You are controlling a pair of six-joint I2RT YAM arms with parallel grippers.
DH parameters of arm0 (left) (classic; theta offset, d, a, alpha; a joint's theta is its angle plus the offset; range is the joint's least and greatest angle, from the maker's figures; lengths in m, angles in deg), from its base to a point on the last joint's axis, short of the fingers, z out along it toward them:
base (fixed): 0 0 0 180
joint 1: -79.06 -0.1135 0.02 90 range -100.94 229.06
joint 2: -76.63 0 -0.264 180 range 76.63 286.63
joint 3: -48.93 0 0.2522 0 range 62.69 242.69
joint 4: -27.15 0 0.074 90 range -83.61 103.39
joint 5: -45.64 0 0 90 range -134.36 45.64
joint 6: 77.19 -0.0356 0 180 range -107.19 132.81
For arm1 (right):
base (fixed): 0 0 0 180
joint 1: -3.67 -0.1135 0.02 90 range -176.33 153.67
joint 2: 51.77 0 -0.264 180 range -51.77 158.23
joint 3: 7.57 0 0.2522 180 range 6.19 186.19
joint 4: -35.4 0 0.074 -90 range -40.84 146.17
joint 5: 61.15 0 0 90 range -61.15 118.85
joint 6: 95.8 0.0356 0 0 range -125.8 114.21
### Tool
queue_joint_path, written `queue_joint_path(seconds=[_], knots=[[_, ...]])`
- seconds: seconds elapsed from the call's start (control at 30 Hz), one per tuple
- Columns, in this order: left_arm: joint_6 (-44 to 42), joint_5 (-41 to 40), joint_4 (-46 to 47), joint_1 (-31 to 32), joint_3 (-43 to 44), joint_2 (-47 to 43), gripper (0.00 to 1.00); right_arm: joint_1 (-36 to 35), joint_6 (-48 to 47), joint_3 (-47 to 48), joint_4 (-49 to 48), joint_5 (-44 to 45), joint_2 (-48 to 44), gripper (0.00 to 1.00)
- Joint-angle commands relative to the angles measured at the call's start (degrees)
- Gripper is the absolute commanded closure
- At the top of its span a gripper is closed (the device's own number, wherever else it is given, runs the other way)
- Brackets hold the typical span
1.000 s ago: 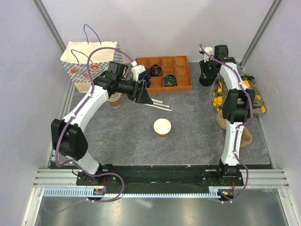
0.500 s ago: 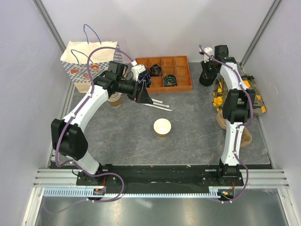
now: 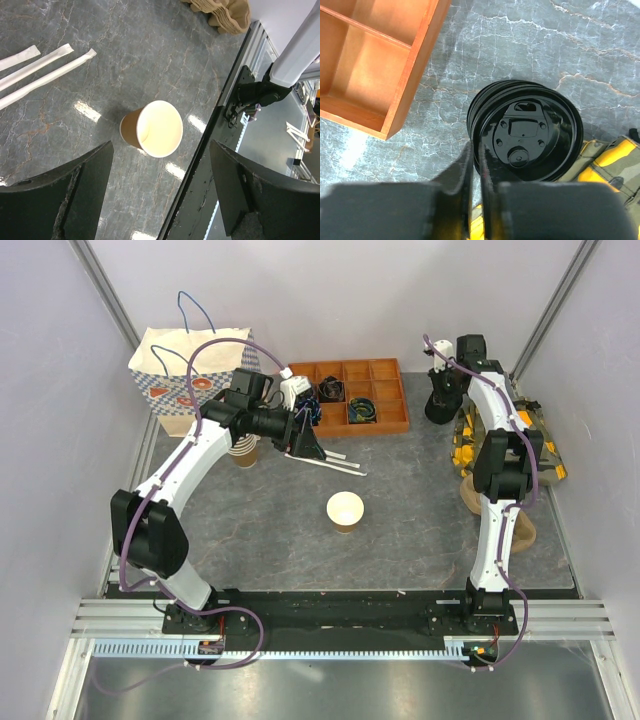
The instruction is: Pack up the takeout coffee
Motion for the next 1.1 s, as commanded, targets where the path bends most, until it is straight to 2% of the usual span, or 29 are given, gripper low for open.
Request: queue_joint_path(seconds=[0.0, 0.07, 0.4, 0.47, 0.53, 0.6, 0.77, 1.07], knots=[[1.07, 2.05, 0.73, -0.21, 2.9, 0.64, 0.15, 0.41, -0.62, 3.11, 0.37, -0.67, -0.69, 0.95], [1.07, 2.05, 0.73, -0.12, 2.9, 0.64, 0.15, 0.41, -0.36, 3.2, 0.63, -1.03, -0.78, 1.0], [1.16, 2.31, 0.73, -0.21, 3.78, 1.43, 0.15, 0.33, -0.35, 2.58, 0.72, -1.73, -2.97, 1.0], [1.16, 2.4, 0.73, -0.12, 3.78, 1.43, 0.15, 0.41, -1.15, 2.06, 0.99, -0.94, -3.32, 0.82], [1.16, 2.31, 0.73, -0.12, 3.69, 1.52, 0.15, 0.41, -2.47, 1.7, 0.9, -0.5, -3.59, 0.68], [1.16, 2.4, 0.64, -0.12, 3.61, 1.43, 0.15, 0.5, -3.34, 1.7, 0.98, 0.38, -3.33, 0.66], [1.16, 2.49, 0.73, -0.12, 3.61, 1.52, 0.15, 0.76, -5.02, 2.66, 1.51, 1.08, -2.1, 0.66], [1.25, 2.66, 0.73, -0.21, 4.13, 2.05, 0.15, 1.03, -5.72, 3.9, 2.48, 1.43, 0.19, 0.71]])
